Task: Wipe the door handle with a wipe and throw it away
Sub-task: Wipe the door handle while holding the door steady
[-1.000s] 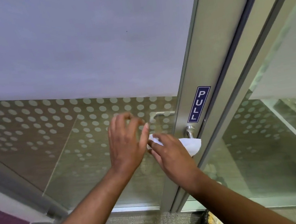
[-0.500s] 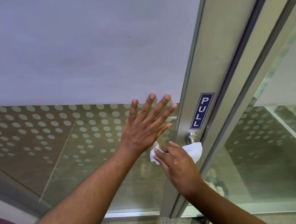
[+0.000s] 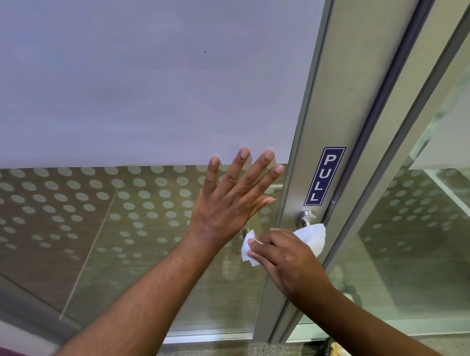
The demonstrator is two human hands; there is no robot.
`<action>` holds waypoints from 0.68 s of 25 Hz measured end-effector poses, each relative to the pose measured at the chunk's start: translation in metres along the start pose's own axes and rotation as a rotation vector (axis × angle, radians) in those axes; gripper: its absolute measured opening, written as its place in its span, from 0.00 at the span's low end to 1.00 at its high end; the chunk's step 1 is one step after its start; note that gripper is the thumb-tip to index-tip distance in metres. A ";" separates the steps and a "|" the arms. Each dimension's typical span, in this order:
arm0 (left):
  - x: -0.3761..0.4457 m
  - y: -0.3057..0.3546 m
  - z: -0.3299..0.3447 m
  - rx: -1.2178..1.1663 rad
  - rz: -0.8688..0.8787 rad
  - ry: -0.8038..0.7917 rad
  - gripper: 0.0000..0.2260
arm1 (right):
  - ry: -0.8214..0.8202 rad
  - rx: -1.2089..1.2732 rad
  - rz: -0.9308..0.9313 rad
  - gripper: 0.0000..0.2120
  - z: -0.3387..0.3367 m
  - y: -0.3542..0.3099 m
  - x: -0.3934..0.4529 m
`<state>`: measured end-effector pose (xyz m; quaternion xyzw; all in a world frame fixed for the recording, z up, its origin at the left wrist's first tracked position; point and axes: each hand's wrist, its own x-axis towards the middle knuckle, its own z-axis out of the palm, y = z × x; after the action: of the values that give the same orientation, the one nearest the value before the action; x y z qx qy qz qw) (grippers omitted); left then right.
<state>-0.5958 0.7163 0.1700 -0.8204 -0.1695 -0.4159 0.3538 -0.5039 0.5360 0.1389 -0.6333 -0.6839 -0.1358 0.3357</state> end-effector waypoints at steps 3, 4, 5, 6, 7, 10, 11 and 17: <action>0.000 0.000 -0.001 0.003 -0.004 0.000 0.33 | -0.041 -0.030 -0.005 0.09 -0.012 0.015 -0.008; -0.001 0.000 0.000 0.003 -0.002 0.000 0.33 | -0.046 -0.034 -0.006 0.10 -0.019 0.024 -0.012; -0.001 0.000 0.000 0.002 0.000 0.004 0.33 | -0.039 -0.029 -0.007 0.09 -0.026 0.033 -0.015; -0.001 0.000 0.001 0.003 -0.001 0.010 0.33 | -0.027 -0.019 -0.009 0.08 -0.031 0.041 -0.018; -0.001 0.001 0.001 0.008 -0.002 0.016 0.33 | -0.014 -0.013 -0.012 0.07 -0.035 0.047 -0.021; -0.001 0.001 0.002 0.027 0.004 0.020 0.34 | -0.016 -0.030 -0.017 0.09 -0.030 0.048 -0.022; -0.001 0.001 0.003 0.035 0.007 0.019 0.34 | -0.025 -0.040 -0.023 0.11 -0.023 0.042 -0.021; -0.004 0.002 0.005 0.045 0.006 0.026 0.33 | -0.036 0.010 -0.026 0.11 -0.007 0.026 -0.017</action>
<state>-0.5943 0.7189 0.1643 -0.8073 -0.1714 -0.4217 0.3756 -0.4775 0.5232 0.1274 -0.6252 -0.6986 -0.1254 0.3247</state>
